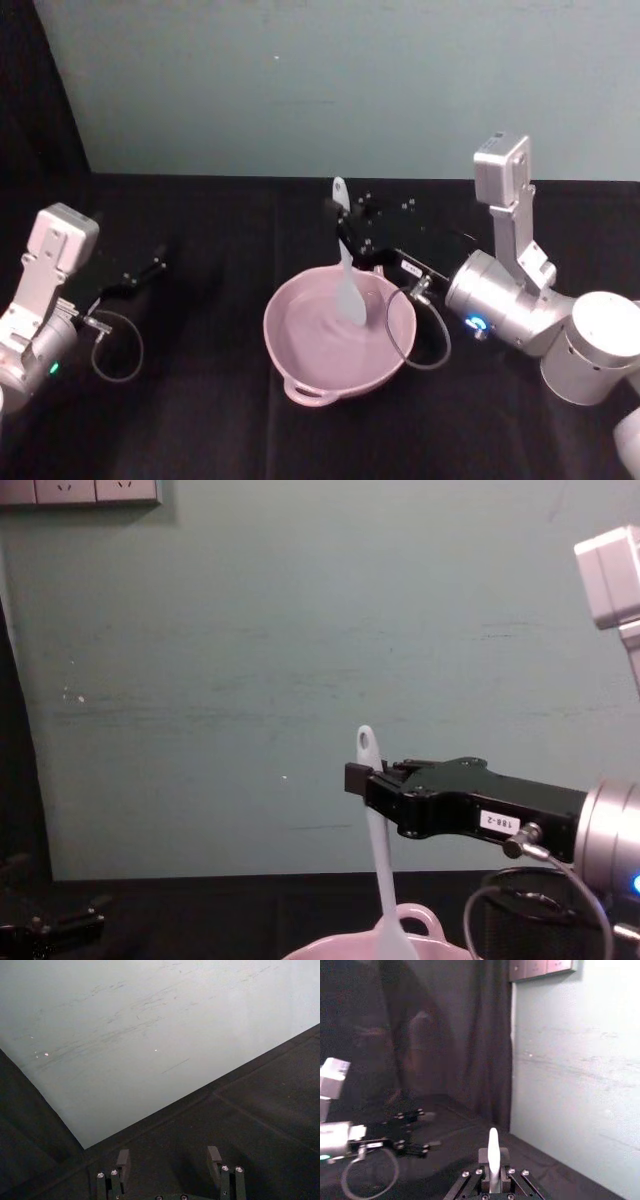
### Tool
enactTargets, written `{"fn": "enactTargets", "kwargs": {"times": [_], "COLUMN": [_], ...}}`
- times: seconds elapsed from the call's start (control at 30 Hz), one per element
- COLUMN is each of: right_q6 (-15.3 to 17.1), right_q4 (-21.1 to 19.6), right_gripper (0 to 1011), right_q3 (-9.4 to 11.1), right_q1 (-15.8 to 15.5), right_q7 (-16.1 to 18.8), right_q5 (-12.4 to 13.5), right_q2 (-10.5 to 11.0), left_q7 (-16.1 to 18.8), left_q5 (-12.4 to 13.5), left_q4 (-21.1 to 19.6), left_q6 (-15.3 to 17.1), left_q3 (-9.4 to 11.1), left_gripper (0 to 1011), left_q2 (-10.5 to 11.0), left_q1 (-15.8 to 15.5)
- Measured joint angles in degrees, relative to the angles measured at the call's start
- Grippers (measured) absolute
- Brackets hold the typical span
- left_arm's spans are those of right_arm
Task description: Use the one hand to pick up the spoon and stir the clear water in the bowl.
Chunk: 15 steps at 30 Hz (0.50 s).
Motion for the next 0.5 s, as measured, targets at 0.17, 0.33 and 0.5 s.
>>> {"fn": "enactTargets", "kwargs": {"times": [0.17, 0.33, 0.5], "right_q6": [1.57, 2.28, 2.07], "right_q4": [-1.56, -1.38, -0.08], "right_gripper": [117, 117, 116], "right_q3": [-0.88, -2.26, -3.92], "right_q1": [-0.86, -0.66, 0.43], "right_q7": [2.49, 3.82, 4.42], "right_q5": [2.4, 3.71, 4.46], "right_q2": [1.05, 1.09, 0.18], "left_q7": [0.0, 0.0, 0.0], "left_q5": [0.0, 0.0, 0.0], "left_q4": [0.0, 0.0, 0.0], "left_q6": [0.0, 0.0, 0.0], "left_q3": [0.0, 0.0, 0.0], "left_gripper": [1005, 1005, 1005], "left_q2": [0.0, 0.0, 0.0], "left_q1": [0.0, 0.0, 0.0]}}
